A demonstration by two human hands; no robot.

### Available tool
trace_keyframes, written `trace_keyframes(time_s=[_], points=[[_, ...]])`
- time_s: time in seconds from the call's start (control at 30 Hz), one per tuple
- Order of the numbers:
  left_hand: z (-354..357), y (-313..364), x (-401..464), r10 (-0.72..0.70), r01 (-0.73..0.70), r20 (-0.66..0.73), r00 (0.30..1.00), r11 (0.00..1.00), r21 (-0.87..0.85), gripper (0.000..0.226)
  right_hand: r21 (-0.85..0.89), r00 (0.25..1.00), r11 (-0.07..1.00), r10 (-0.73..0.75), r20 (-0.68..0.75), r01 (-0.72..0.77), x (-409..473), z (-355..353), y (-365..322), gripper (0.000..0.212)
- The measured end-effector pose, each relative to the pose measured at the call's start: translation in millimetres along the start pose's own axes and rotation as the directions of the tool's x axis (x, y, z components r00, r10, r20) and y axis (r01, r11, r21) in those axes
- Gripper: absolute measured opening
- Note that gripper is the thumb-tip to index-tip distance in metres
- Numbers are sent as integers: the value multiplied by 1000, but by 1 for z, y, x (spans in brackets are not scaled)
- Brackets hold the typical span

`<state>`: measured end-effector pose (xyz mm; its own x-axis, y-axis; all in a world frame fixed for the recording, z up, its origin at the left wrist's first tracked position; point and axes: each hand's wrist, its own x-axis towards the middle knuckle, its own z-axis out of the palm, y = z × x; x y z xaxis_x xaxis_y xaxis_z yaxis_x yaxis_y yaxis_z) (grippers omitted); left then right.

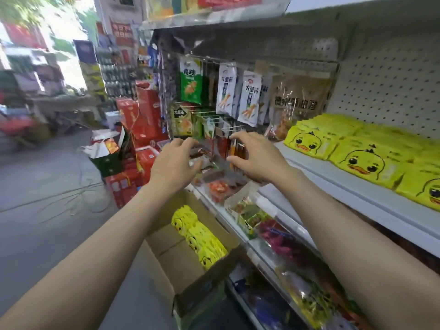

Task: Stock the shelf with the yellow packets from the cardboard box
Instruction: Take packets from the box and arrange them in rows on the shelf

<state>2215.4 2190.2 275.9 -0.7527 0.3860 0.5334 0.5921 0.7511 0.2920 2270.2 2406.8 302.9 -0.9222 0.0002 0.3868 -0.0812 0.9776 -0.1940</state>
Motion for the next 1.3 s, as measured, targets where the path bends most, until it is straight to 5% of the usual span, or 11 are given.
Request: trace_keyframes(time_s=[0.37,0.67,0.93,1.17,1.3], points=[[66,-139,141,-34,27,80,996,995,97,41,-13,988,1000,4,153,-2,189,103,4,55],[188,-252,207,51,-48,322,945,999,-16,41,-54,925,973,229,303,-223,264,237,21,58],[324,-340,207,130,-66,669,732,990,-121,42,-63,708,831,508,491,-553,241,379,36,63],[436,-396,150,181,-13,879,441,981,-196,53,-153,419,686,589,691,-711,161,494,45,58],[491,-428,117,181,29,914,362,978,-205,62,-162,285,578,604,744,-800,123,552,46,55]])
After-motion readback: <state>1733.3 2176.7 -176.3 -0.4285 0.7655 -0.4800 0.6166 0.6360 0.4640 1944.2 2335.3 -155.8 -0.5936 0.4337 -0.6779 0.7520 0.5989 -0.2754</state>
